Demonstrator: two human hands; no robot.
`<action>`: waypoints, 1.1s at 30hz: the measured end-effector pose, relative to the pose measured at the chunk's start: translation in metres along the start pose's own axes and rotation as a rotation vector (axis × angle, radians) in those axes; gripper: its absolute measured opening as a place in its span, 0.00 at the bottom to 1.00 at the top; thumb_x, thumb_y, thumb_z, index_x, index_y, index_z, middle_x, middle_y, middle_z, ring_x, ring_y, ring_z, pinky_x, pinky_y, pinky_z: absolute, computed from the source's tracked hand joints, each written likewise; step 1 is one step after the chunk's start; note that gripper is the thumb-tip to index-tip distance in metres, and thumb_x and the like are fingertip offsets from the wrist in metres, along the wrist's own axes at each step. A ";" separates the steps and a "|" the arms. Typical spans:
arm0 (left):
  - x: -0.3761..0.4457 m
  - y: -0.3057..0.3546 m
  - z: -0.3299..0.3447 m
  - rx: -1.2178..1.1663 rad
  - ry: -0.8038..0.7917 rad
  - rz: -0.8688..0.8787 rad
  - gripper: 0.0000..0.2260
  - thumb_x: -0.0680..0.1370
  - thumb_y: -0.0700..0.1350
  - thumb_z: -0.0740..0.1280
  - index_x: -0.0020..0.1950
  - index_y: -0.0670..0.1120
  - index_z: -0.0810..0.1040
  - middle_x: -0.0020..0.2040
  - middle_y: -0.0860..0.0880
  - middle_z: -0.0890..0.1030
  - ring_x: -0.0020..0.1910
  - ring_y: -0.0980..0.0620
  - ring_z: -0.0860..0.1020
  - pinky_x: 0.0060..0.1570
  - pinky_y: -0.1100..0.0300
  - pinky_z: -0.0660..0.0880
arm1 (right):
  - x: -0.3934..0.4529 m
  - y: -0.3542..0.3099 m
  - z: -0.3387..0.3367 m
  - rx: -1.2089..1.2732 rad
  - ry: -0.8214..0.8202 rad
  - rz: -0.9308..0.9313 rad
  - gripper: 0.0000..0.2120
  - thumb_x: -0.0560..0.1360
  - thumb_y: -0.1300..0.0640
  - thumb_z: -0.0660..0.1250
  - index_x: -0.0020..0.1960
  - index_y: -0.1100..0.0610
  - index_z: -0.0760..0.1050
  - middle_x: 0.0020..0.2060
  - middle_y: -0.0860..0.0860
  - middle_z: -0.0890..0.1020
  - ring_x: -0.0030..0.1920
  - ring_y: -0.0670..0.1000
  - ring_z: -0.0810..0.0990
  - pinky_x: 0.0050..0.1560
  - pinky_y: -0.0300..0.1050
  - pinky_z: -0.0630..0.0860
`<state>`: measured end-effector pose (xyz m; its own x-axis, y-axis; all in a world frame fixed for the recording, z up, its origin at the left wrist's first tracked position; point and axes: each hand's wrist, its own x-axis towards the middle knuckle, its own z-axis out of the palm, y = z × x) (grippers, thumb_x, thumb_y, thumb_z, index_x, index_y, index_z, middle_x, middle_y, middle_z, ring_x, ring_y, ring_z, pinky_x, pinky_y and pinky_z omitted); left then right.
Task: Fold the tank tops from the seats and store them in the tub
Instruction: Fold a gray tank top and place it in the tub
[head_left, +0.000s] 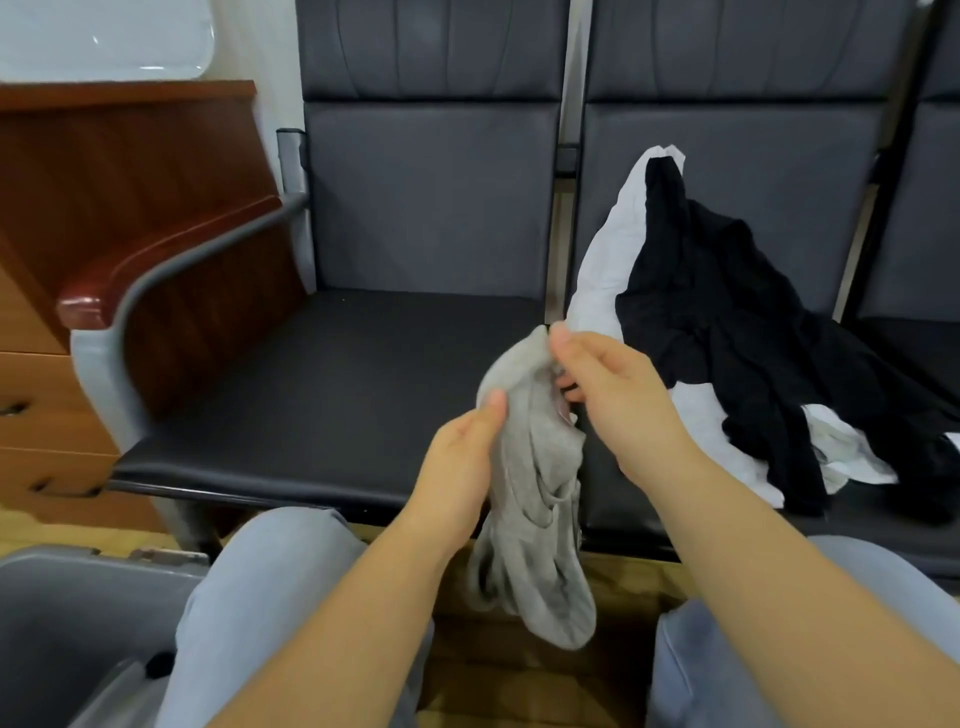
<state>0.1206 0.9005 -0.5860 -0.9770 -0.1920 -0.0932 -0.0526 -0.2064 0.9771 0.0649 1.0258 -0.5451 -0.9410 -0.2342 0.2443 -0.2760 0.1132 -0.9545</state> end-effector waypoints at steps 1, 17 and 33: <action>-0.001 0.007 -0.002 -0.115 0.034 -0.052 0.16 0.80 0.54 0.61 0.52 0.44 0.82 0.50 0.45 0.85 0.53 0.47 0.82 0.62 0.47 0.75 | 0.003 0.003 -0.001 0.006 0.007 0.043 0.14 0.79 0.43 0.58 0.44 0.47 0.79 0.41 0.41 0.81 0.42 0.40 0.78 0.50 0.34 0.75; 0.006 0.120 -0.076 -0.553 0.280 0.089 0.13 0.81 0.54 0.60 0.55 0.47 0.76 0.53 0.45 0.81 0.51 0.43 0.80 0.52 0.46 0.75 | -0.073 0.052 0.036 -0.264 -0.663 0.534 0.59 0.54 0.19 0.58 0.74 0.56 0.63 0.70 0.50 0.70 0.70 0.52 0.69 0.73 0.47 0.60; 0.011 0.027 -0.071 -0.392 0.263 -0.217 0.15 0.83 0.52 0.58 0.65 0.47 0.76 0.64 0.44 0.78 0.60 0.43 0.77 0.60 0.44 0.73 | -0.114 0.080 0.050 0.094 -0.616 0.688 0.23 0.67 0.50 0.77 0.60 0.54 0.77 0.55 0.51 0.83 0.56 0.51 0.81 0.62 0.48 0.76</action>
<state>0.1235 0.8248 -0.5746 -0.8643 -0.3294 -0.3800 -0.1177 -0.6022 0.7896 0.1601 1.0135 -0.6583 -0.6140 -0.6194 -0.4893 0.3471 0.3449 -0.8721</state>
